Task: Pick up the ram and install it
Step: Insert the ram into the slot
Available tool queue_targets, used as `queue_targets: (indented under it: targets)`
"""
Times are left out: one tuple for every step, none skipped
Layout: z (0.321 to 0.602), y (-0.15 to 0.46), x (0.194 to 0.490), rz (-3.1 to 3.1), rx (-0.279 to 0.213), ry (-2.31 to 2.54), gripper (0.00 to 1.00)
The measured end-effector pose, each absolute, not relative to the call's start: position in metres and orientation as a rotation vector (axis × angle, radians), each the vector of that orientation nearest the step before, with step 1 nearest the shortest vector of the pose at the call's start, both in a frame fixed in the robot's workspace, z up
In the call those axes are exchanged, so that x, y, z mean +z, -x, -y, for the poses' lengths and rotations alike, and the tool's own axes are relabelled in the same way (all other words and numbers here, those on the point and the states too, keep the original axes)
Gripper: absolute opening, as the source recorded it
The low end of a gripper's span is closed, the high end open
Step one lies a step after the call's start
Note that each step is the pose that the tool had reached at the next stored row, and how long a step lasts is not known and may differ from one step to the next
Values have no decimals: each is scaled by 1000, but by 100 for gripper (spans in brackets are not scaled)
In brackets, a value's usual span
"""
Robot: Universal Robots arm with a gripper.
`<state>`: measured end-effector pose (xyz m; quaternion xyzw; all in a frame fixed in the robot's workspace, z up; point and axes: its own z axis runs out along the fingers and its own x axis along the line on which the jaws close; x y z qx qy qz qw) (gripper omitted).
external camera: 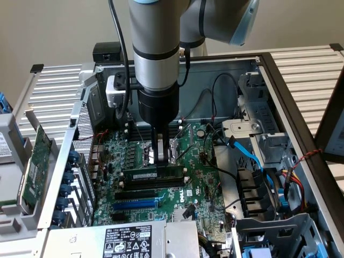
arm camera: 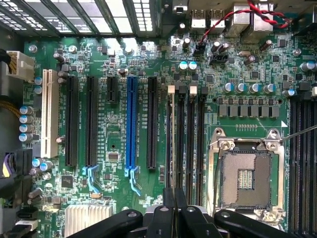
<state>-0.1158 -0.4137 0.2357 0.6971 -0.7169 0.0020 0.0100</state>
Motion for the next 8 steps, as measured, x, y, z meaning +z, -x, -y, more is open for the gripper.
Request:
queue_targets:
  targets:
    - [414,116,235,2238,6,-2176,12]
    - [414,116,235,2238,6,-2176,12]
    - [414,116,235,2238,6,-2176,12]
    - [414,116,235,2238,7,-2176,12]
    - [414,116,235,2238,7,-2176,12]
    - [414,116,234,2239,7,-2176,12]
    - [414,116,234,2239,7,-2176,12]
    - [414,116,234,2239,7,-2176,12]
